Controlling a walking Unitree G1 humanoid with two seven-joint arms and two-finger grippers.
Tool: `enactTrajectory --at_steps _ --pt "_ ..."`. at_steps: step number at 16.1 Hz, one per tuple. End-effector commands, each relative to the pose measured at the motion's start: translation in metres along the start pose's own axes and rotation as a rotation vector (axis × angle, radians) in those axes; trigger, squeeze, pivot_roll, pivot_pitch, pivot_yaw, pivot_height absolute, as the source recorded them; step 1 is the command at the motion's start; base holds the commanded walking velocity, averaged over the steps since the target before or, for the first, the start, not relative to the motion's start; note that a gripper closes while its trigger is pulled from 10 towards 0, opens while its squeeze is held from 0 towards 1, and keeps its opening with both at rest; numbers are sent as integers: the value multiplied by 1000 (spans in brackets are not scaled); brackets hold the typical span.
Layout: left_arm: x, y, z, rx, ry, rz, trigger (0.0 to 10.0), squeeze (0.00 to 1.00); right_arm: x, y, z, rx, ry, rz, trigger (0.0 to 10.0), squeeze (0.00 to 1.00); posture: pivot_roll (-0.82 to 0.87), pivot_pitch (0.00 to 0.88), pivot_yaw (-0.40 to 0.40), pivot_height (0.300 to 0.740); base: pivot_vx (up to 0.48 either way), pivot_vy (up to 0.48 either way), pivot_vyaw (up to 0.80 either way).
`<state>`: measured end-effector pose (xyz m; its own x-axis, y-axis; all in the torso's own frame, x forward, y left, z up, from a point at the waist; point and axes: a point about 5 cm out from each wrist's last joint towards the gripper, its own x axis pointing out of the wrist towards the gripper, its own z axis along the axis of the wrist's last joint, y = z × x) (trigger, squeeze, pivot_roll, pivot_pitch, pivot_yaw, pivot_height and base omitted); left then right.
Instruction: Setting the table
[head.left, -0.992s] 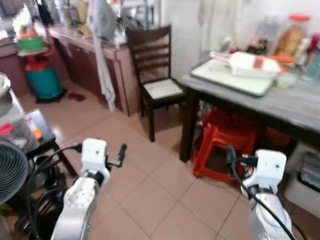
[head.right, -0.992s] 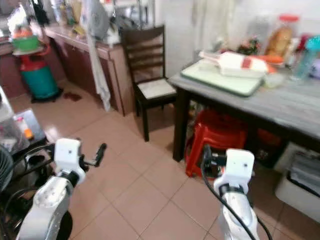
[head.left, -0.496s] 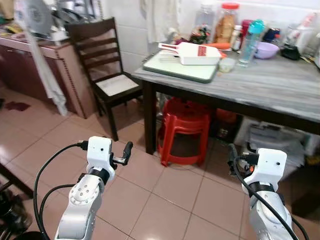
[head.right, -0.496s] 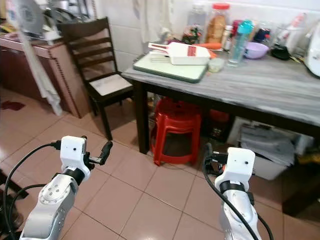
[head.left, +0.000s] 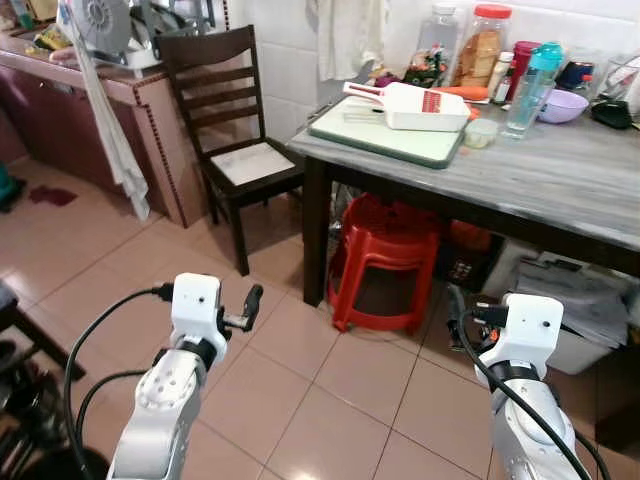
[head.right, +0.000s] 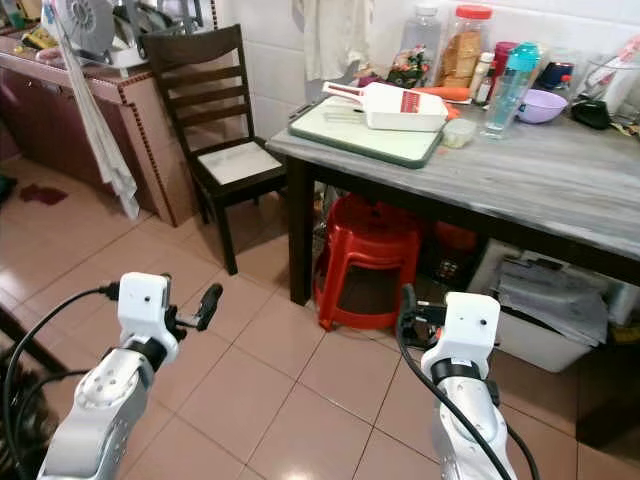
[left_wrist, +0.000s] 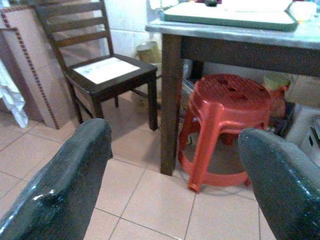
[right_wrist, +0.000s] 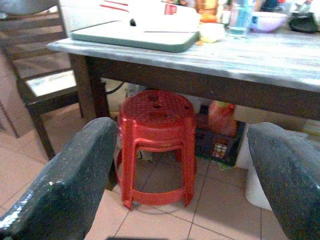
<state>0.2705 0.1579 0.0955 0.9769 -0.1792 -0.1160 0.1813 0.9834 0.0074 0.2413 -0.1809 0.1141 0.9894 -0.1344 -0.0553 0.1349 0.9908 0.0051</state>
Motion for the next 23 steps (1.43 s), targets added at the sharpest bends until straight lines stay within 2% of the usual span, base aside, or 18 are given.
enactTrajectory --at_steps 1,6,18,23 --pt "1 -1 2 7 2 -12 10000 0 0 -3 1 -7 3 -10 10000 0 -49 0 -2 740 0 0 -800" --pt "4 -1 4 12 -1 -17 10000 0 1 -2 1 -2 -1 -14 10000 0 -45 0 4 740 0 0 -506" --pt "6 -4 4 5 -1 -23 10000 0 5 -2 0 -1 -3 -17 10000 0 -47 0 5 740 0 -291 0" --pt "7 -5 5 4 -7 -26 10000 0 7 -2 1 -2 -6 -13 10000 0 -49 0 1 740 0 -322 -530"
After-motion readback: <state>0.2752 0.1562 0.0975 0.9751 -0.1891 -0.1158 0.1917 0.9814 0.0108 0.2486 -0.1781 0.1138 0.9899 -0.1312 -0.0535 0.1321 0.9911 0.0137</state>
